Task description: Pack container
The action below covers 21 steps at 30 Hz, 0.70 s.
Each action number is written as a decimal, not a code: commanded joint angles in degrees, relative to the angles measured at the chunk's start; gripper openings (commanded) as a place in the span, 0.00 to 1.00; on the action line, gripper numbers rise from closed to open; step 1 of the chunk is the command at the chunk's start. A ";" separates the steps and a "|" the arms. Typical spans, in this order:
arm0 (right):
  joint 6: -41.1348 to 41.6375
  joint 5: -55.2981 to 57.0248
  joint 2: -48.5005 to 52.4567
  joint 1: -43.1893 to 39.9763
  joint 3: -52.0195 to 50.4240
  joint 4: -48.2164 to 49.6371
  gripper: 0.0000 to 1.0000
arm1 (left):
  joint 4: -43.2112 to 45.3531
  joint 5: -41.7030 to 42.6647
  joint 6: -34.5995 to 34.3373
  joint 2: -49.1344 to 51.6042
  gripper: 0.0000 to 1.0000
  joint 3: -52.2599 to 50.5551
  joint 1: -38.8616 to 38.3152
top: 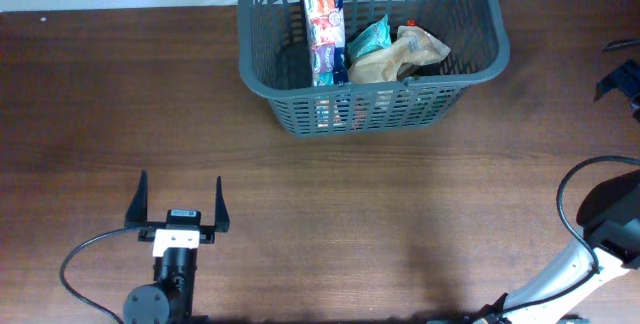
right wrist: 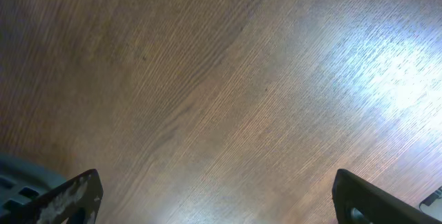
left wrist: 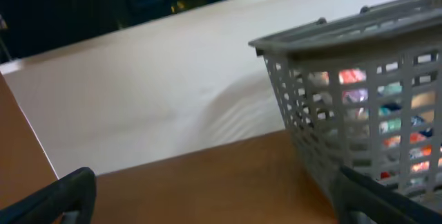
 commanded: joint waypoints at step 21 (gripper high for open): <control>-0.31 0.70 0.09 0.00 -0.28 0.02 0.99 | -10.03 -1.09 0.24 -0.63 0.99 -4.28 0.37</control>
